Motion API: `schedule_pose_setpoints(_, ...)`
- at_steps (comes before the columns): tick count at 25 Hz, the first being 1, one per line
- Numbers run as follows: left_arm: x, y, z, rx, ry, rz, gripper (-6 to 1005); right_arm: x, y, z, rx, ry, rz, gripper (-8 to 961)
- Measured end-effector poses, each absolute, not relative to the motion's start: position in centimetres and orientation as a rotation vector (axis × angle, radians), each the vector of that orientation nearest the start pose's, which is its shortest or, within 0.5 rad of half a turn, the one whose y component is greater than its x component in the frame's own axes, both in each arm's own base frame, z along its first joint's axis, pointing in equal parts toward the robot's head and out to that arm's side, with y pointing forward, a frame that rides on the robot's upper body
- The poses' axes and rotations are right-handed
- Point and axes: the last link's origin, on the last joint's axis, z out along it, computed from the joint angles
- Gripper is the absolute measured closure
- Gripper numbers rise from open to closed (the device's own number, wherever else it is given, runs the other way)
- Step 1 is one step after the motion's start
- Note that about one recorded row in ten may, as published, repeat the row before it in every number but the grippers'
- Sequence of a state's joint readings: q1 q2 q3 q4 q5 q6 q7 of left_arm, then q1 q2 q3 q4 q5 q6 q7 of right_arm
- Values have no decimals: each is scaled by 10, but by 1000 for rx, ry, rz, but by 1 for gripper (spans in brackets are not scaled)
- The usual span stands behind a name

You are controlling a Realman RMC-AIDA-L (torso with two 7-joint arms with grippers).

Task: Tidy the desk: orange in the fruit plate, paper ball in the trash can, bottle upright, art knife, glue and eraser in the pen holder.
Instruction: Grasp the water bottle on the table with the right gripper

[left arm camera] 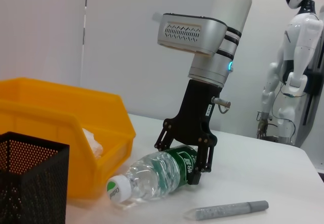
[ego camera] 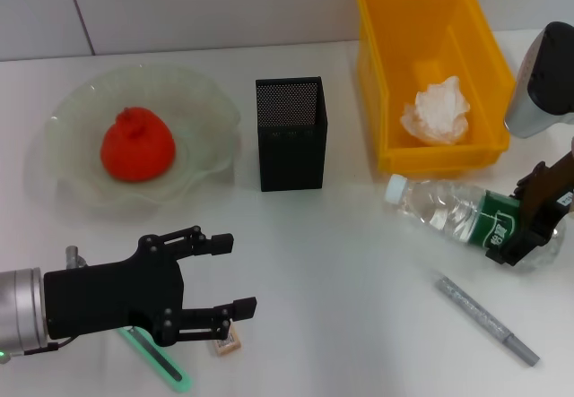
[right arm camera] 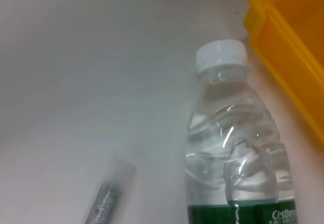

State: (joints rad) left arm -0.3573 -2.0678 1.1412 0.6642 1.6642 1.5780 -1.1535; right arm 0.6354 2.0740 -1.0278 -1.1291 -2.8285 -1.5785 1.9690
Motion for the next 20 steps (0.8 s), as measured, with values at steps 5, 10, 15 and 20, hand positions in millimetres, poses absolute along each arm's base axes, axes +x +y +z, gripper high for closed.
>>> schedule_pose_setpoints(5,-258,276,-35,-2882,-334,-807,159,262,363,40,-2665,655,-720,127)
schedule_pose_setpoints(10,-257,277,-35,-2883,-329,-806,158,263,365,36,-2664,656,-718,128)
schedule_pose_setpoints(15,-257,277,-35,-2883,-328,-806,159,264,364,31,-2684,667,-732,157)
schedule_pose_setpoints(20,-258,277,-35,-2882,-330,-804,159,263,363,29,-2694,682,-733,178)
